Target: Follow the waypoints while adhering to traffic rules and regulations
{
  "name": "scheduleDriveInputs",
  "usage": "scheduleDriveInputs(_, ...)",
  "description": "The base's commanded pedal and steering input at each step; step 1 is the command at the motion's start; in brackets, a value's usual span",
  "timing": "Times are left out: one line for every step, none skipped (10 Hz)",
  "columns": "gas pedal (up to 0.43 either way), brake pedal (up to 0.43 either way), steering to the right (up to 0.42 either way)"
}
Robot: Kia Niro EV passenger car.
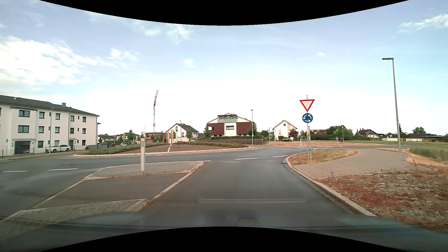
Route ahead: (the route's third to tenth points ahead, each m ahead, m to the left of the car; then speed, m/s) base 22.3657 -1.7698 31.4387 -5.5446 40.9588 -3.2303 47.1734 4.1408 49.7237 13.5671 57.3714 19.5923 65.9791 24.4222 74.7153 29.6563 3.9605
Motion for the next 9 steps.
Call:
scheduleDriveInputs(0.067, 0.0, 0.03)
scheduleDriveInputs(0.067, 0.0, 0.03)
scheduleDriveInputs(0.067, 0.0, 0.03)
scheduleDriveInputs(0.067, 0.0, 0.03)
scheduleDriveInputs(0.067, 0.0, 0.03)
scheduleDriveInputs(0.067, 0.0, 0.03)
scheduleDriveInputs(0.067, 0.0, 0.03)
scheduleDriveInputs(0.067, 0.0, 0.03)
scheduleDriveInputs(0.067, 0.0, 0.031)
